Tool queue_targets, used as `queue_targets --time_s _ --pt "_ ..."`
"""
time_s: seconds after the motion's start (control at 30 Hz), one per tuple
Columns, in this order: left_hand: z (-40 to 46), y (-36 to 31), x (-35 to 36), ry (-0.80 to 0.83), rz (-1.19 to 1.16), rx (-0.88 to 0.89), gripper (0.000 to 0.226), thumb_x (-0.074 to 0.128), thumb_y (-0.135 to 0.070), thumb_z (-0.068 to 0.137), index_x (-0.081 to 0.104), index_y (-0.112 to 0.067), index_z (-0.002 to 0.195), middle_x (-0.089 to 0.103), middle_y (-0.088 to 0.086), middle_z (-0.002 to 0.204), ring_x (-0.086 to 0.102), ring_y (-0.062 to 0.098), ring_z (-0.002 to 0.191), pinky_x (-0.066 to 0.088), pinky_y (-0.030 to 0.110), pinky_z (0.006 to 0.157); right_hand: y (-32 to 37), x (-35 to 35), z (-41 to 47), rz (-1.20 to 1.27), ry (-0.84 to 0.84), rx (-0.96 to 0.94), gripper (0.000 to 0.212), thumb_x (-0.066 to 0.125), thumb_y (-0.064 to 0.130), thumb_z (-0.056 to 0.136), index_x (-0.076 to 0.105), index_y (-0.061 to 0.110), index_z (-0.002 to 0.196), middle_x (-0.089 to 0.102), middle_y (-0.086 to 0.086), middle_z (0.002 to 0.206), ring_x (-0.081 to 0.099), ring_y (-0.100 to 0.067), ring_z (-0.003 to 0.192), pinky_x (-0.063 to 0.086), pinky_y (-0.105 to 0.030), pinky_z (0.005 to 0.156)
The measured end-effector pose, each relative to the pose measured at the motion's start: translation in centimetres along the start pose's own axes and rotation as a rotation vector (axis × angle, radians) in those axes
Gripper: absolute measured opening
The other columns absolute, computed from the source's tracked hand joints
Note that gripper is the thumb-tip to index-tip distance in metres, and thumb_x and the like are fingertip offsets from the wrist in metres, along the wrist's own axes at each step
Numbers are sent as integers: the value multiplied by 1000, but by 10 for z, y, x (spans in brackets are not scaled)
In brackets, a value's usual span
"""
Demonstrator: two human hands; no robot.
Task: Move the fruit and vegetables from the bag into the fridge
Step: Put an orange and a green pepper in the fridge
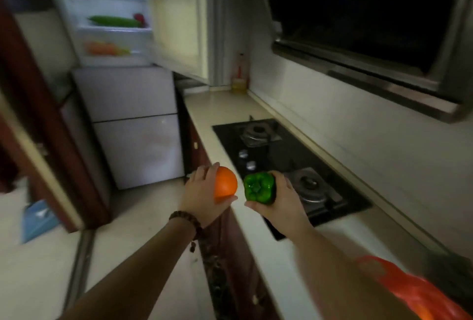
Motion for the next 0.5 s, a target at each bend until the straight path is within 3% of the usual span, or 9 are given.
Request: queue_targets --time_s 0.13,0.3,0.5 --pt "11 92 -72 -107 22 -100 91 69 -58 72 24 -24 143 35 2 140 39 23 122 43 42 99 82 81 44 90 59 -82 93 80 53 60 34 22 134 47 1 124 51 -16 111 41 -25 86" --pt "25 189 -150 -223 71 -182 89 67 -60 73 27 -21 143 39 4 138 42 24 121 43 41 98 174 164 93 205 72 -158 88 79 56 59 39 23 130 52 6 117 53 -11 105 46 -28 87" --pt "53 275 -216 -314 78 -268 86 69 -57 73 31 -19 140 40 6 138 42 26 123 44 39 95 247 239 143 277 96 -217 80 81 52 60 44 25 126 54 5 117 55 -10 103 45 -21 80"
Point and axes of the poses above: each hand's wrist, its own z-axis towards the middle knuckle, its own x-axis out of the palm, y = z × x, the point moved 10 cm from there along z, towards the middle knuckle
